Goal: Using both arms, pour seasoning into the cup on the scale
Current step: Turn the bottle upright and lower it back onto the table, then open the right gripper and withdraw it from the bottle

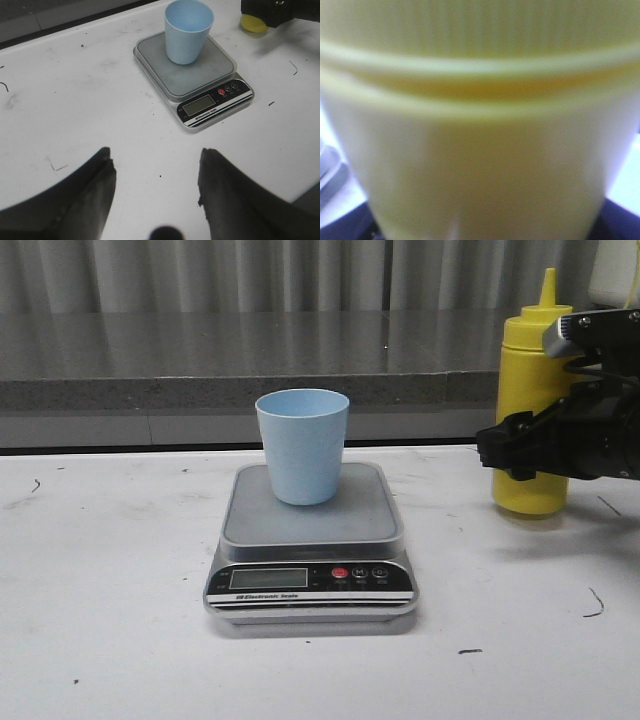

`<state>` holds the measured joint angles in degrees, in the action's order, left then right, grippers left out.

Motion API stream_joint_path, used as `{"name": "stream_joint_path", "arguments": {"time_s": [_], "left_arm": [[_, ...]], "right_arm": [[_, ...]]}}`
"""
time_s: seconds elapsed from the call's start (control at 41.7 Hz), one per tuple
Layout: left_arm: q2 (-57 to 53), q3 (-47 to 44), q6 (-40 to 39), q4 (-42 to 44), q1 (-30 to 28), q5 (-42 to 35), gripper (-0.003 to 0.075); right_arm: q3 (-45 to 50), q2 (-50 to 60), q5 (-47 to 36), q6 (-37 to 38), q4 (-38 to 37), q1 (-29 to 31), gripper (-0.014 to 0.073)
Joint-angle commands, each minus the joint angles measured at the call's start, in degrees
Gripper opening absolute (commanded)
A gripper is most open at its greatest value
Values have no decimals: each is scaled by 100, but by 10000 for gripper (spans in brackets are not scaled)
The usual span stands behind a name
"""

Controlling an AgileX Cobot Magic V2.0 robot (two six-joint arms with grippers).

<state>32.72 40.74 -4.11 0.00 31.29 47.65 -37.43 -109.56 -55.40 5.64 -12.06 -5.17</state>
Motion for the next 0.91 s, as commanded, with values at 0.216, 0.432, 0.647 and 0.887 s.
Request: {"name": "stream_joint_path", "arguments": {"time_s": [0.216,0.432,0.647,0.887], "left_arm": [[8,151,-29,0,39,-404,376],[8,151,-29,0,39,-404,376],[8,151,-29,0,39,-404,376],[8,151,-29,0,39,-404,376]], "right_arm": [[-159,13,-760,-83,371,29,565],[38,53,-797,3,342,29,597],[833,409,-1117,3,348,29,597],[1688,1078,-795,-3,461,16,597]]}}
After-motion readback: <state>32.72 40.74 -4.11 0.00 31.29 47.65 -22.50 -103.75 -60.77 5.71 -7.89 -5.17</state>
